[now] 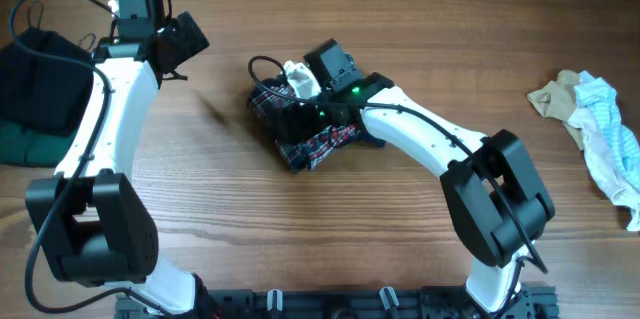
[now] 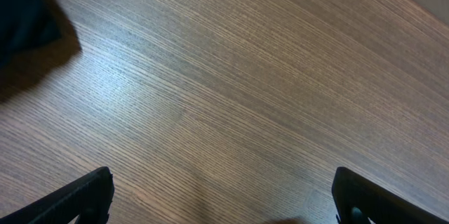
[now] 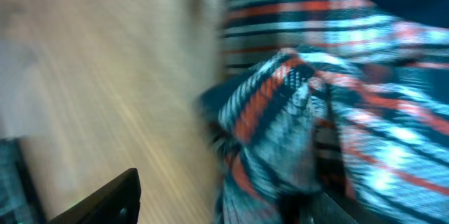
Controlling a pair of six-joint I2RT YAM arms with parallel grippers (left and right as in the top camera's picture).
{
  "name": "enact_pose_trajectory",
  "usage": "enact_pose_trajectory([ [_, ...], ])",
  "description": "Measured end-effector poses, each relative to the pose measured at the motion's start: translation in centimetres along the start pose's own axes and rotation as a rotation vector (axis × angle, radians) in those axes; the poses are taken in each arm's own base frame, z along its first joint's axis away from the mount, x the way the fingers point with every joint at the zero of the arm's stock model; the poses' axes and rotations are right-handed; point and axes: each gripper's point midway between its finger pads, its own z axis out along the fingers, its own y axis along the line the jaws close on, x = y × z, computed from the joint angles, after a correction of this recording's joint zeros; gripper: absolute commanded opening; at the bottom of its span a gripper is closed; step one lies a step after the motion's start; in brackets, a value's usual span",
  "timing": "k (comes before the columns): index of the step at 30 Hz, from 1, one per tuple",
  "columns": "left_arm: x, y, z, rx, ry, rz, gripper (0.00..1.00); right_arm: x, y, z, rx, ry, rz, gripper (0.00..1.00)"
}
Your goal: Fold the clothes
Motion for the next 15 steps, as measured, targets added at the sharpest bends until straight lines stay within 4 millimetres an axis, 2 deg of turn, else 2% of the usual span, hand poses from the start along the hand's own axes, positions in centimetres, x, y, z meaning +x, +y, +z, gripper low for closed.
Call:
enact_pose_trajectory([
  [2,0.0,0.0,0.0,0.0,0.0,0.0,1.0,0.2,2.3,-0.1,-0.132,0.012,0.002,0.72],
  [5,0.0,0.0,0.0,0.0,0.0,0.0,1.0,-0.1,4.2,-0.7,-0.235,0.006,-0.021,0.72],
  [7,0.0,0.0,0.0,0.0,0.0,0.0,1.0,-1.0,5.9,-2.5,-0.271,-0.034,-0.089,0.72],
  [9,0.0,0.0,0.0,0.0,0.0,0.0,1.0,-2.7,6.2,-5.3,-0.227,-0.113,-0.149,0.74],
  [10,0.0,0.0,0.0,0.0,0.0,0.0,1.0,-3.9,5.8,-7.1,-0.179,-0.167,-0.172,0.75],
  [11,0.0,0.0,0.0,0.0,0.0,0.0,1.0,-5.5,4.6,-10.3,-0.092,-0.252,-0.188,0.75],
  [12,0.0,0.0,0.0,0.0,0.0,0.0,1.0,-6.4,3.4,-12.5,-0.027,-0.303,-0.186,0.73],
  [13,0.0,0.0,0.0,0.0,0.0,0.0,1.0,-7.0,1.7,-14.8,0.058,-0.346,-0.162,0.68],
  [14,0.0,0.0,0.0,0.0,-0.001,0.0,1.0,-7.2,-0.9,-17.5,0.167,-0.385,-0.118,0.64],
  [15,-0.2,-0.1,0.0,0.003,-0.006,-0.001,1.0,-7.1,-2.2,-18.3,0.214,-0.388,-0.091,0.58],
])
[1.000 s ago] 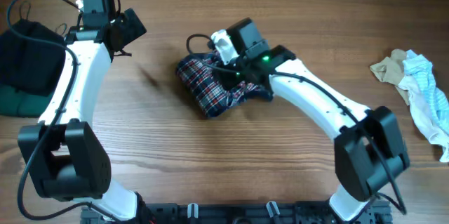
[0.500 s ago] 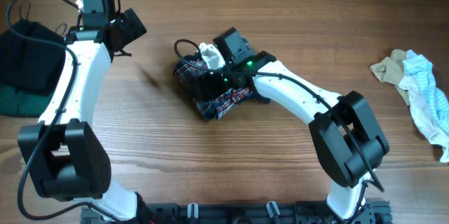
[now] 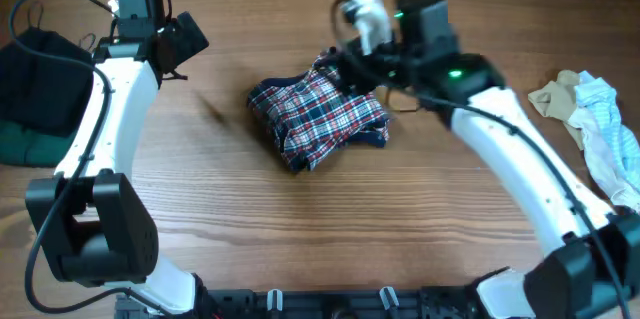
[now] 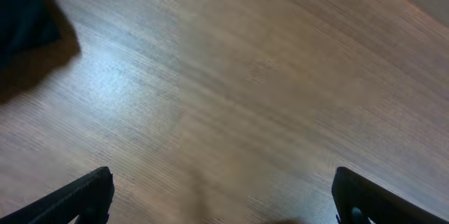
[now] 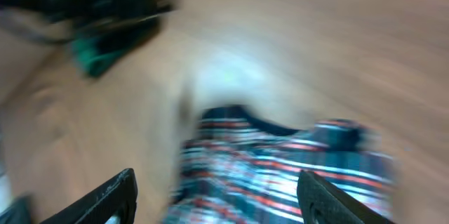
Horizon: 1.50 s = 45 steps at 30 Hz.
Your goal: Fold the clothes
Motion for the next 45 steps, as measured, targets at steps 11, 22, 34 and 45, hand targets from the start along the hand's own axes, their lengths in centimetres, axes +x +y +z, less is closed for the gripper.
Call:
enact_pose_trajectory([
  [11,2.1,-11.0,-2.6,0.442,0.033,0.197,0.18,4.4,-15.9,-7.2,0.565,0.115,0.18,0.04],
  [22,24.3,-20.8,-5.8,0.454,0.25,1.006,0.04,8.1,-19.0,-4.5,0.564,0.225,0.249,0.04],
  [34,24.1,-19.0,1.5,0.312,0.308,1.0,0.08,8.0,-18.0,-3.7,0.484,0.221,0.24,0.04],
  [45,19.1,-16.7,-4.3,0.258,0.278,0.798,0.08,5.5,-9.7,1.5,0.167,0.171,0.094,0.04],
])
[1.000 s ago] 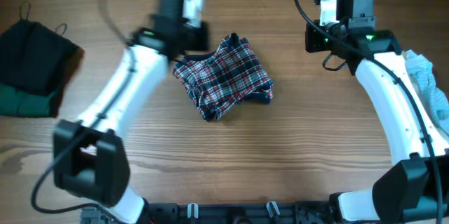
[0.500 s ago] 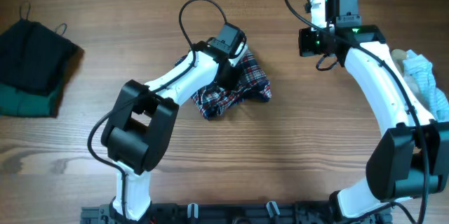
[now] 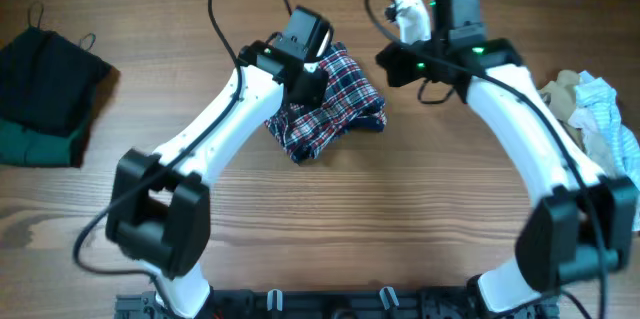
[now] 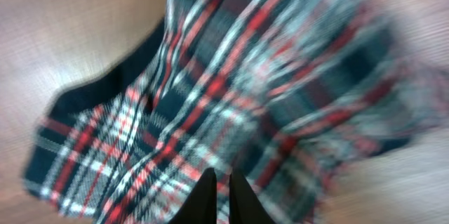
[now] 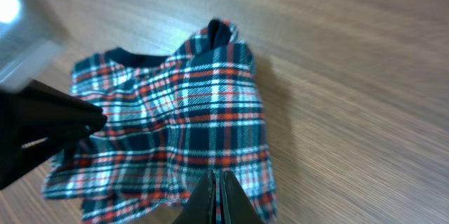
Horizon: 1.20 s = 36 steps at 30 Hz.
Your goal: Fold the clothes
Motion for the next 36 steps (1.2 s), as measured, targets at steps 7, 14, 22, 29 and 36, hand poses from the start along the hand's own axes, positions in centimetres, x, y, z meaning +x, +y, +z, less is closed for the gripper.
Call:
enact_pose_trajectory([
  [7,3.2,6.1,7.3,-0.022,0.159,-0.155,0.08,8.1,-1.7,8.7,-0.046,0.276,0.034,0.04],
  [14,3.0,6.2,7.8,0.0,0.165,-0.176,0.08,9.2,-2.8,9.9,-0.005,0.307,0.036,0.04],
  [22,2.7,6.2,8.0,0.001,0.156,-0.176,0.08,0.8,-0.5,3.5,0.02,0.144,-0.092,0.05],
  [29,2.7,6.3,8.0,0.001,0.155,-0.176,0.09,5.8,1.7,5.1,-0.062,0.267,-0.162,0.04],
  [36,2.7,6.3,8.0,0.002,0.153,-0.177,0.09,11.5,-0.5,9.0,-0.021,0.216,-0.191,0.04],
])
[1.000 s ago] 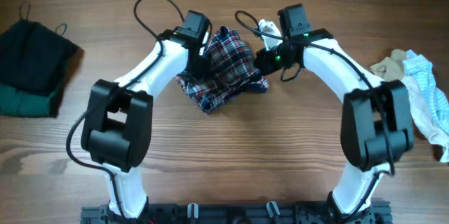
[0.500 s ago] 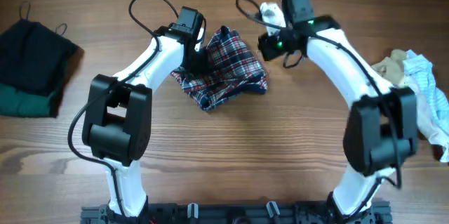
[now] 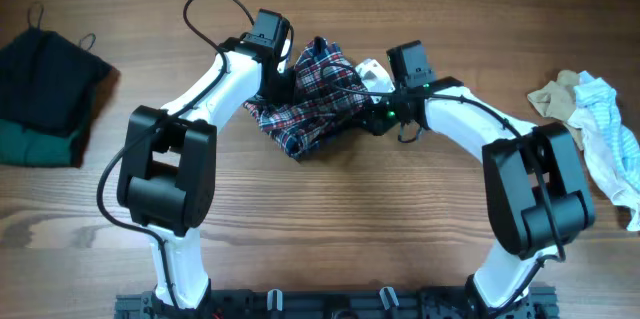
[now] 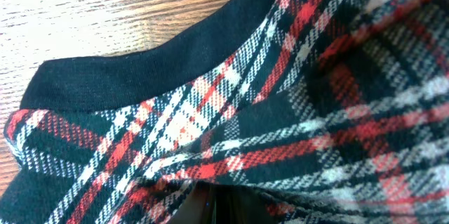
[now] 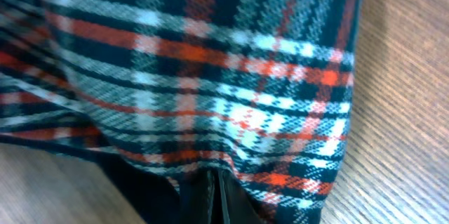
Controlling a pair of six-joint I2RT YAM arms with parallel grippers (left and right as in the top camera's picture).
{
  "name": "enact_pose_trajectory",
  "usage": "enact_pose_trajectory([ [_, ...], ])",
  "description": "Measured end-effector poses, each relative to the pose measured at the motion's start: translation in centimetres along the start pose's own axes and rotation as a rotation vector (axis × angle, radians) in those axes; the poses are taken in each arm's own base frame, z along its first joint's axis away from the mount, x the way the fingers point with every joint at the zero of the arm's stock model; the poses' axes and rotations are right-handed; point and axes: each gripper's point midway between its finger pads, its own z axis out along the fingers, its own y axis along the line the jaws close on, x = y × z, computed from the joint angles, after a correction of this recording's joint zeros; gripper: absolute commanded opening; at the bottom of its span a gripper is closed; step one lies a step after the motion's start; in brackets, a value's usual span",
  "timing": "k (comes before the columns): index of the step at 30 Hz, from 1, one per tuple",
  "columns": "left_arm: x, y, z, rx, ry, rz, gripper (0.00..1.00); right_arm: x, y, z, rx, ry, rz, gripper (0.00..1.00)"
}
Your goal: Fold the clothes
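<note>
A plaid garment (image 3: 312,94) in navy, red and white lies bunched at the table's middle, with a dark lining edge (image 4: 140,62) showing. My left gripper (image 3: 279,67) sits at its upper left edge. In the left wrist view that gripper (image 4: 212,206) is shut, its tips tucked under a fold of plaid. My right gripper (image 3: 377,113) rests at the garment's right edge. Up close the right gripper (image 5: 214,197) is shut too, with its tips against the plaid hem (image 5: 231,133). Nothing shows between either pair of fingers.
A folded black and green stack (image 3: 45,89) lies at the far left. A loose heap of beige and pale blue clothes (image 3: 598,129) sits at the right edge. Bare wooden table (image 3: 320,219) runs along the front.
Both shut grippers were above the plaid garment; now each has its tips down in the cloth. The right gripper has come from the upper right to the garment's right edge.
At first my right gripper was down on the plaid garment while the left hung open far to the left. Then the right was raised behind it. Later both arms were at the garment, shut. Now both press into its edges and its shape has shifted.
</note>
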Motion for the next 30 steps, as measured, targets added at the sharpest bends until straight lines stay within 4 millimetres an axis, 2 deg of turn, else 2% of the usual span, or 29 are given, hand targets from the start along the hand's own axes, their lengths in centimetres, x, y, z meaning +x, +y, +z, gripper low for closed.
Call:
enact_pose_trajectory([
  [1,0.0,0.0,0.0,0.002,0.0,0.0,0.09,-0.2,-0.8,0.4,0.027,-0.057,0.006,0.04],
  [3,0.0,0.0,0.0,0.004,0.0,-0.001,0.08,-0.1,-1.0,0.4,0.029,-0.068,0.025,0.04],
  [6,-0.2,-0.1,-0.3,0.004,-0.008,0.0,0.1,0.1,-0.8,-1.3,0.022,-0.017,0.066,0.04],
  [7,-0.3,0.0,-0.6,0.002,-0.014,0.0,0.11,-1.2,-0.7,-3.0,0.034,-0.044,0.06,0.04],
  [8,-0.5,-0.1,-1.2,0.001,-0.028,0.002,0.13,-4.5,-0.6,-6.1,0.065,-0.143,0.024,0.04],
  [9,-0.9,-0.4,-2.3,0.0,-0.056,0.007,0.15,-7.3,-0.4,-9.1,0.092,-0.24,-0.011,0.04],
  [10,-1.7,-0.9,-4.3,0.006,-0.105,0.01,0.16,-9.2,0.1,-11.6,0.108,-0.314,-0.035,0.04],
  [12,-2.7,-2.4,-8.4,0.03,-0.202,0.026,0.16,-11.5,1.2,-13.8,0.08,-0.417,-0.075,0.04],
  [13,-3.0,-3.7,-11.3,0.055,-0.266,0.046,0.16,-11.7,1.4,-13.8,0.064,-0.429,-0.082,0.04],
  [14,-2.6,-4.7,-12.9,0.07,-0.285,0.069,0.16,-12.6,1.4,-13.7,0.057,-0.465,-0.1,0.04],
  [15,-2.0,-5.4,-13.3,0.075,-0.276,0.082,0.15,-12.7,1.4,-13.6,0.053,-0.47,-0.102,0.04],
  [17,-0.9,-6.1,-12.7,0.073,-0.239,0.105,0.13,-14.0,0.5,-11.6,0.047,-0.51,-0.117,0.04],
  [19,1.3,-6.2,-11.0,0.054,-0.157,0.121,0.12,-13.8,0.0,-7.6,0.012,-0.492,-0.114,0.04],
  [20,2.3,-5.9,-9.7,0.041,-0.112,0.122,0.12,-13.3,0.1,-4.4,-0.022,-0.468,-0.105,0.04],
  [23,4.0,-5.3,-7.2,0.02,-0.045,0.123,0.13,-12.5,0.7,0.9,-0.093,-0.456,-0.029,0.04],
  [25,4.1,-5.2,-5.4,0.022,-0.05,0.121,0.18,-12.2,0.6,2.3,-0.114,-0.457,0.016,0.04],
  [27,4.9,-4.8,-3.3,0.014,-0.028,0.12,0.19,-12.0,0.6,2.6,-0.123,-0.452,0.035,0.04],
  [28,5.8,-4.4,-1.2,0.006,0.001,0.113,0.2,-12.0,0.7,2.6,-0.129,-0.45,0.042,0.04],
  [30,5.7,-4.4,-0.8,0.009,0.017,0.076,0.14,-12.0,0.7,2.6,-0.133,-0.449,0.057,0.04],
])
